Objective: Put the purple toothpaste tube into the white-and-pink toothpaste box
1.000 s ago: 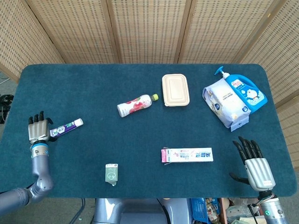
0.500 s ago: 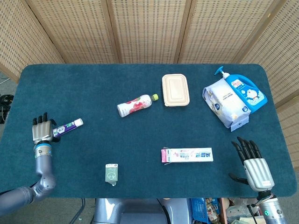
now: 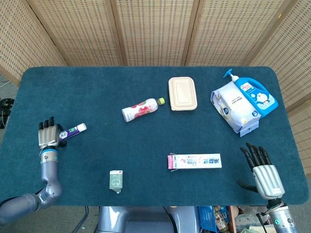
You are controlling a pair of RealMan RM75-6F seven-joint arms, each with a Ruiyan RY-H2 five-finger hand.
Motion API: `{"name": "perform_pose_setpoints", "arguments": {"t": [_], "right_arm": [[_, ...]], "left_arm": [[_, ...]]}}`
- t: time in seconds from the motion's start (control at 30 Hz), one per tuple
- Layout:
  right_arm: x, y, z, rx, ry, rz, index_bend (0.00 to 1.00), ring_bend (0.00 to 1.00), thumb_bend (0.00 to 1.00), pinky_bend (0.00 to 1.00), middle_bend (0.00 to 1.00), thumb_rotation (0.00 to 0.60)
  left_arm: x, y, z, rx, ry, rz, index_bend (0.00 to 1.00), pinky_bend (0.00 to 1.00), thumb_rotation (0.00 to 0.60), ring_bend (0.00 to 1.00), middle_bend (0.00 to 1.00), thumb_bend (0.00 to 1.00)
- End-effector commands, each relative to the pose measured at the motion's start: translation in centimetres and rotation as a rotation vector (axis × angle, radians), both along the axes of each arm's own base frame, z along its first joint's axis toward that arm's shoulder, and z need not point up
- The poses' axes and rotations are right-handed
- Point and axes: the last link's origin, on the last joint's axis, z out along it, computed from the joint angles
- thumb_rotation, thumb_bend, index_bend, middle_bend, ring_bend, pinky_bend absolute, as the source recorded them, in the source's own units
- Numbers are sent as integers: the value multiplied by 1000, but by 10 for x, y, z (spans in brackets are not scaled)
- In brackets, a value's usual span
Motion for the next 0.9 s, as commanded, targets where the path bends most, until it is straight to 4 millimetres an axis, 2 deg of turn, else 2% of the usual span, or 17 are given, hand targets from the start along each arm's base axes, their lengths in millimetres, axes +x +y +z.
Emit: {"name": "perform_pose_setpoints", "arguments": {"t": [0.03, 0.67, 0.9], "right_arm": [[0, 0, 0, 0, 0, 0, 0, 0, 28, 0, 0, 600], [0, 1, 0, 1, 0, 1, 0, 0, 28, 0, 0, 600], [0, 1, 0, -1, -1, 2, 0, 0, 26, 0, 0, 600]], "left_arm": [[0, 0, 0, 2, 0, -2, 394, 0, 600, 0, 0, 308], [-8, 1, -1, 9, 13, 14, 384, 0, 600, 0, 0, 317], [-8, 0, -8, 2, 15, 15, 433, 0, 600, 0, 0, 377]]}}
